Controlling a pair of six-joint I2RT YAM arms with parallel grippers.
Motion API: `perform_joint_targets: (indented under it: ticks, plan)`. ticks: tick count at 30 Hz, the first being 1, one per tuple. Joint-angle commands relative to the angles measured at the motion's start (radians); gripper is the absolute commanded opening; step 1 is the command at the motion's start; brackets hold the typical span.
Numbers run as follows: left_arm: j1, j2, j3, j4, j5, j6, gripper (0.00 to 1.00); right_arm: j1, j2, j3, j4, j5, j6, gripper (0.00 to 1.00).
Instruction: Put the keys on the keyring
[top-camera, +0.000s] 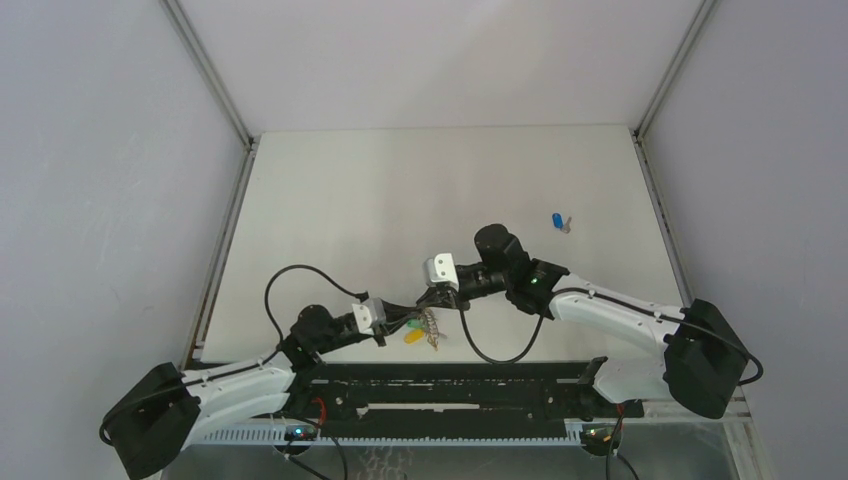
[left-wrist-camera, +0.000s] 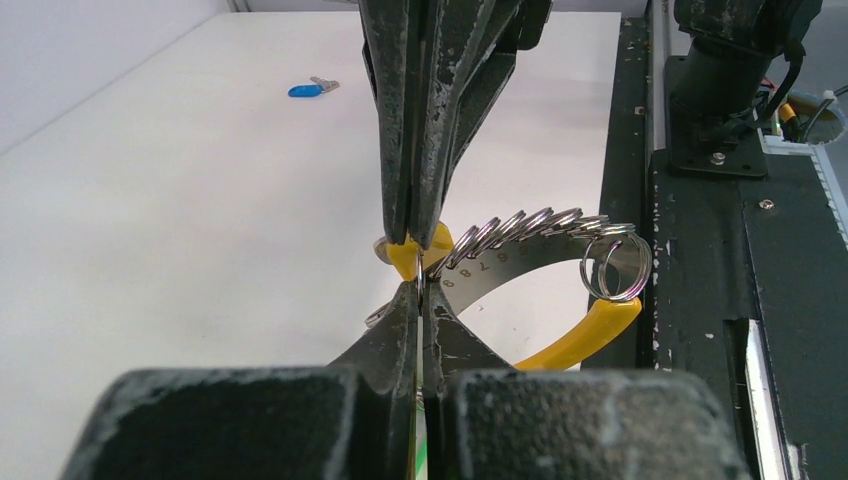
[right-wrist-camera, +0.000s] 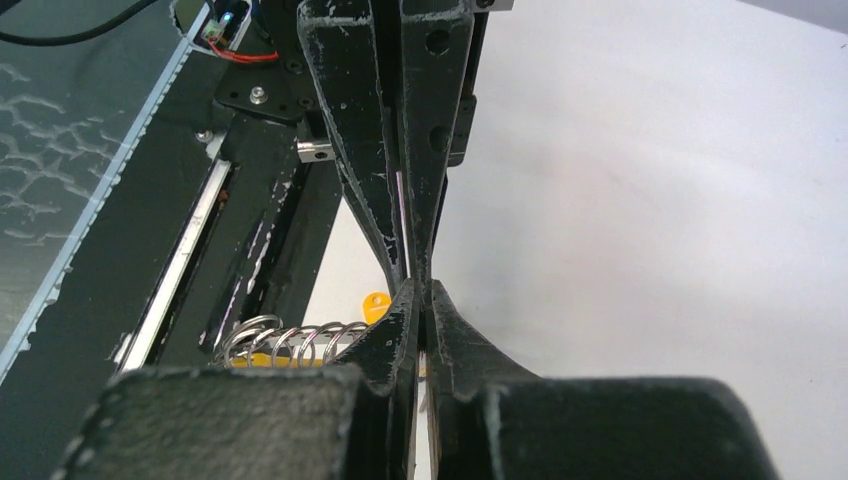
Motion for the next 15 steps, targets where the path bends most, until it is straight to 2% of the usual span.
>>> perform_joint_targets:
  ticks: [1,9,15]
  plan:
    - [-0.001,-0.005,0.017,0.087,0.011,-0.013,0.00,-0.005,-0.027,-0.008,0.104,-0.045,0.046,0.00]
    - [-0.001,-0.022,0.008,0.090,-0.020,-0.018,0.00,-0.003,-0.019,-0.016,0.082,-0.011,0.042,0.00]
    - [-0.001,-0.040,0.021,-0.008,-0.134,-0.011,0.00,-0.028,-0.103,-0.076,0.074,0.198,0.108,0.00]
